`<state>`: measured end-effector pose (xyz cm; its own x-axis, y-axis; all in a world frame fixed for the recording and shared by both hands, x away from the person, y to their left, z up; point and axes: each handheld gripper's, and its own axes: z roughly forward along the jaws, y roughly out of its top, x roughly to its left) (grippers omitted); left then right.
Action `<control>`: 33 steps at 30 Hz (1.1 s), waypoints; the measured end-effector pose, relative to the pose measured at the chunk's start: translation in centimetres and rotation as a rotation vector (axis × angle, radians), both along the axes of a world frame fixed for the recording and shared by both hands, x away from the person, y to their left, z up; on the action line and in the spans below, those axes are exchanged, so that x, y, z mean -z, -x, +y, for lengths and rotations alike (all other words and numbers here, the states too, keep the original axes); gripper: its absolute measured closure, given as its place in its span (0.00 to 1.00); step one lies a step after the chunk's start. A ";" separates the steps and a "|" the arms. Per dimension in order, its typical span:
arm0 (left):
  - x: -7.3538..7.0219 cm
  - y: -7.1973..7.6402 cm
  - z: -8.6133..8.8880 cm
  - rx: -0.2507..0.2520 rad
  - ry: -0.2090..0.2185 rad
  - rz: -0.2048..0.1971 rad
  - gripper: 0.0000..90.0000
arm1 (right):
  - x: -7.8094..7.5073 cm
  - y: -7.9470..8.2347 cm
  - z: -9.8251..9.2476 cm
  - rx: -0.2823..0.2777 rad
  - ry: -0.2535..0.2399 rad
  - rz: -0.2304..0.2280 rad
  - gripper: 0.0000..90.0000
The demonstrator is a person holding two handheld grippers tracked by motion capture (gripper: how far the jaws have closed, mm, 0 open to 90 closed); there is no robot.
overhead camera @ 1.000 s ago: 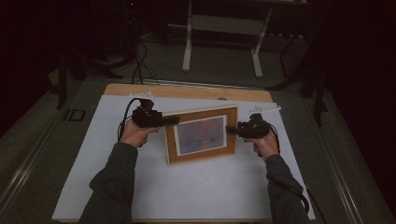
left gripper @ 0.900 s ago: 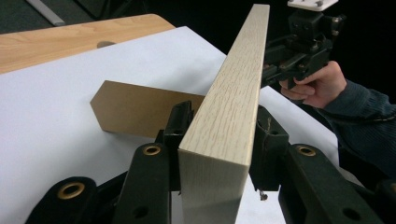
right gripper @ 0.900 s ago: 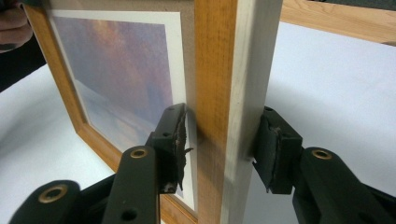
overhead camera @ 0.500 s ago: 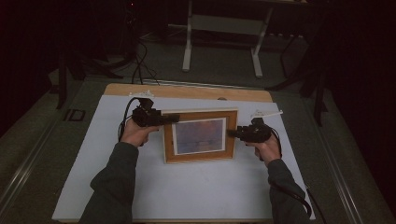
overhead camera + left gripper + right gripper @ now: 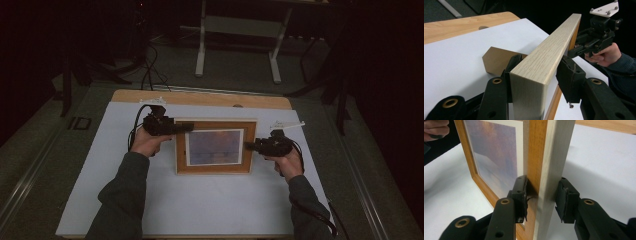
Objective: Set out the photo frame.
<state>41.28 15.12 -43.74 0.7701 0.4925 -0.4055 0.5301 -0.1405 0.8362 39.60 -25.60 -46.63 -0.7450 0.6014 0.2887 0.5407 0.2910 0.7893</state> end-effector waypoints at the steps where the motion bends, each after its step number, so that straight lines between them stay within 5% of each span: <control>1: 0.0 0.0 0.0 0.001 0.001 0.000 0.63 | 0.0 0.1 0.0 0.001 0.000 0.000 0.71; 20: 0.1 0.0 0.0 0.000 0.019 0.027 0.61 | 0.0 0.6 0.0 0.002 0.011 -0.008 0.70; 33: 0.0 0.9 0.0 -0.015 -0.005 0.017 0.50 | -0.7 1.4 -0.9 0.014 0.038 -0.025 0.50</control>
